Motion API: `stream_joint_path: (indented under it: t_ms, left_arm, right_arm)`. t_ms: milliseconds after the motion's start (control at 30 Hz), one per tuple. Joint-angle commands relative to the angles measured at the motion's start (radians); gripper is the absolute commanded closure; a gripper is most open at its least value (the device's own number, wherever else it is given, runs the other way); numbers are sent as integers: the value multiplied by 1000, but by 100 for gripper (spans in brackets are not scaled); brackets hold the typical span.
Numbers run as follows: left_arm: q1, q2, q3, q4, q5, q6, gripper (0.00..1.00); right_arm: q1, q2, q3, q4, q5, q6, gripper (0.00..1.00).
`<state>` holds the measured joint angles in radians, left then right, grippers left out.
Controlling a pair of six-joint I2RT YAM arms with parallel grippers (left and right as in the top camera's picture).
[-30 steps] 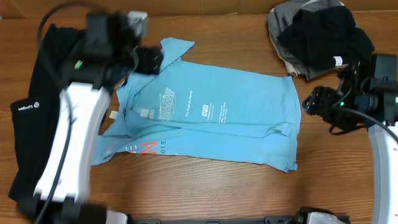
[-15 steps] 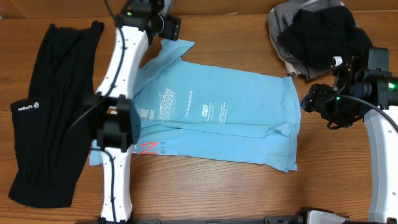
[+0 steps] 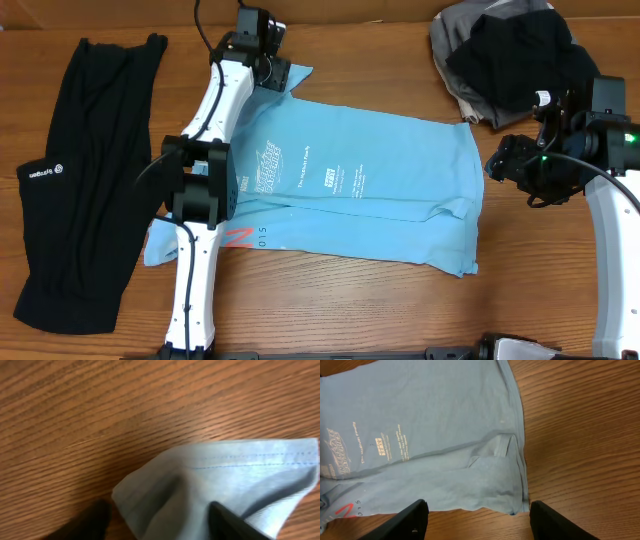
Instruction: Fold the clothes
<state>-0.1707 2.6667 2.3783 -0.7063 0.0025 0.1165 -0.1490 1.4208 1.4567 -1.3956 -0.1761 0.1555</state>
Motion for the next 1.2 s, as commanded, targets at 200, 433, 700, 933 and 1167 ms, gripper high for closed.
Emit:
stream_joint_path:
  t_ms: [200,433,700,933,1167]
  left_arm:
    - [-10,16,35,38,-10,18,77]
    - [-9,14,78,-2,-14,17,88]
    - [-6,-4,326,-261,-36,18,88]
    - [-7,-6,430,-444,-35,18,87]
    - [-11,-6,430,-556,-28,18,90]
  right_arm:
    - [4,-1,24,30,7,-6,34]
    - [4,10,22,58,7,-3,38]
    - [4,114,22,130,6,-8,39]
    - [4,227,22,318,6,-53,44]
    - [19,401,22,527,7,-56,45]
